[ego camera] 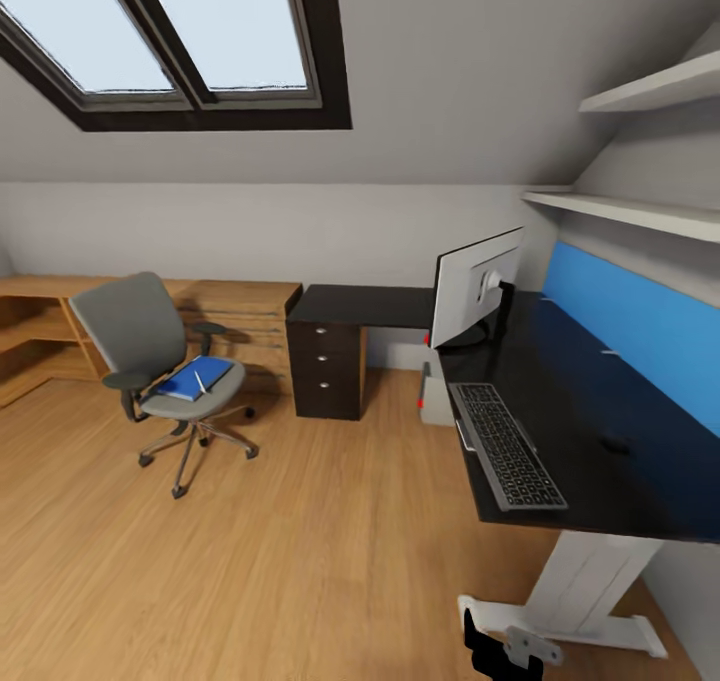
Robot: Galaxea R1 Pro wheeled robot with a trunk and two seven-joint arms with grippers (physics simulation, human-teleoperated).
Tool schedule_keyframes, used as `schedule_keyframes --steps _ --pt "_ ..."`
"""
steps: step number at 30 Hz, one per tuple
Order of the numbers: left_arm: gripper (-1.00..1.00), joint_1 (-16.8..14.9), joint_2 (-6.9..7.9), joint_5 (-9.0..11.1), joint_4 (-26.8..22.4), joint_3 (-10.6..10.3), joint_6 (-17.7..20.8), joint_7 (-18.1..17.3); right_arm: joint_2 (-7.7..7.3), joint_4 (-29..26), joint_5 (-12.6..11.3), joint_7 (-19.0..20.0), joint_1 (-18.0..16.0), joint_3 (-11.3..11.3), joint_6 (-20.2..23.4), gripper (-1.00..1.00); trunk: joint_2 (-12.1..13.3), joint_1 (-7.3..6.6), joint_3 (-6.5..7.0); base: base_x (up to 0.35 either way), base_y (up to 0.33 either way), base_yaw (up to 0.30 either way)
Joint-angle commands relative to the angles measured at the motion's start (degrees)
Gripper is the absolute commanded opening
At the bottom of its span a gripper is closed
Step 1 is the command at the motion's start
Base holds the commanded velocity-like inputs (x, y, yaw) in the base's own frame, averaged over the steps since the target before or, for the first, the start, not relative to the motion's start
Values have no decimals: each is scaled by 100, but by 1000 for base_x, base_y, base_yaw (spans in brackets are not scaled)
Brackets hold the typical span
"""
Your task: In the bedroom, organize the workspace by keeping the computer under the desk, ensuring the monitor is on the desk, placing the keyboard on the desk next to the monitor, placing the mouse on the desk next to the keyboard, moving the folder from the swivel chair onto the desk next to the mouse, stacking the notebook on top of the folder with the pen on top of the notebook, and positioning the swivel chair next to the desk.
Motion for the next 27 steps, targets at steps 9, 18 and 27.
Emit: schedule_keyframes --steps 9,18,27 --pt "100 3 4 45 -12 -16 -14 23 -5 12 -57 45 -6 -4 -17 100 -4 -1 -68 -165 -305 -200" --pt "100 3 -3 38 -12 -22 -38 23 -6 12 -57 45 -6 -4 -17 100 -4 -1 -131 -108 -204 -186" --pt "100 3 -4 38 -12 -15 -133 23 -6 12 -61 45 -6 -10 -15 100 357 -199 10 -8 -15 -54"
